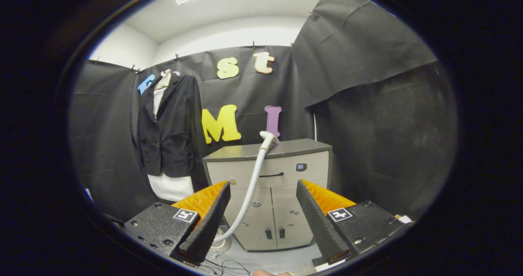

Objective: Iron the clothes twice with a garment steamer, once on the left side and once on the right side.

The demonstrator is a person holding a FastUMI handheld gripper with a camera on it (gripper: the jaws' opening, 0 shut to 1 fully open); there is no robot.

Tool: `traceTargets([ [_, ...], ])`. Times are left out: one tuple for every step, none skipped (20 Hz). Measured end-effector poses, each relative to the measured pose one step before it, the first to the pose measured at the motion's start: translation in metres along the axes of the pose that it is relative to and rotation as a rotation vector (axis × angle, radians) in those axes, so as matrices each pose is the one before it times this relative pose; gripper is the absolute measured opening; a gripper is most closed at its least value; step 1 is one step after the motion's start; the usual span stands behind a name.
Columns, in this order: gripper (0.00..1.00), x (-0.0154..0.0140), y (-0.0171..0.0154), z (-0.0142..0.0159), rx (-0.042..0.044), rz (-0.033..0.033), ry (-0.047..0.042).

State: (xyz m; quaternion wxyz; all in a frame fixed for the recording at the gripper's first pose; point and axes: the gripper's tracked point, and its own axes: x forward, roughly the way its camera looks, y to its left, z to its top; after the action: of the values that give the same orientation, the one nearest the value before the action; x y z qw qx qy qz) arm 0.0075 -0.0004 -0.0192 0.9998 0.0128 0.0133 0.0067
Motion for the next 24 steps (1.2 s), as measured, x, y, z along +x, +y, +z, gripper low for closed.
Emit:
traceTargets([
  [1.0, 0.00116, 0.00204, 0.00021, -0.00162, -0.00007, -0.00107],
  [1.0, 0.00005, 0.00237, -0.00007, -0.00189, -0.00084, -0.00042],
  [1.0, -0.0003, 0.00192, 0.00081, -0.00131, 0.00004, -0.00151],
  [1.0, 0.00141, 0.00219, 0.00028, -0.00248, 0.00024, -0.00128],
  [1.0, 0.00054, 0.00254, 0.00113, -0.00278, 0.00046, -0.00137],
  [1.0, 0.00039, 0.00272, -0.0002, -0.00402, -0.00013, -0.00089],
  [1.0, 0.00157, 0.00272, 0.00096, -0.00362, -0.0014, -0.00188],
  [1.0, 0.00069, 0.00185, 0.00053, -0.00502, -0.00247, -0.00049],
  [1.0, 0.00109, 0.00199, 0.00162, -0.00397, -0.00548, -0.0017],
  [1.0, 0.0016, 0.00194, 0.00036, -0.00202, -0.00527, -0.00053],
  [1.0, 0.00136, 0.00227, 0.00085, -0.00134, -0.00676, 0.00025],
  [1.0, 0.00163, 0.00239, 0.00048, -0.00091, -0.0086, -0.00079],
  [1.0, 0.001, 0.00174, 0.00094, -0.00383, -0.00897, -0.00161],
  [1.0, 0.00083, 0.00149, 0.00031, -0.00424, -0.01302, -0.00213],
  [1.0, 0.00053, 0.00191, 0.00141, -0.00254, -0.01302, -0.00069],
  [1.0, 0.00103, 0.00143, 0.00013, 0.00051, -0.01323, -0.00051],
  [1.0, 0.00095, 0.00186, 0.0014, 0.00371, -0.01448, -0.00066],
  [1.0, 0.00131, 0.00313, 0.00081, 0.00531, -0.01368, -0.00177],
  [1.0, 0.00014, 0.00233, 0.00231, 0.00531, -0.01569, -0.0035],
  [1.0, 0.00223, 0.00174, 0.0004, 0.00564, -0.01572, -0.00217],
  [1.0, 0.00093, 0.0031, 0.00186, 0.00328, -0.01452, -0.00307],
  [1.0, 0.00231, 0.00159, 0.00174, 0.00102, -0.01798, -0.00341],
  [1.0, 0.00214, 0.0025, 0.00081, -0.00044, -0.01609, -0.00269],
  [1.0, 0.00352, 0.0015, 0.00184, -0.00127, -0.01648, -0.00267],
])
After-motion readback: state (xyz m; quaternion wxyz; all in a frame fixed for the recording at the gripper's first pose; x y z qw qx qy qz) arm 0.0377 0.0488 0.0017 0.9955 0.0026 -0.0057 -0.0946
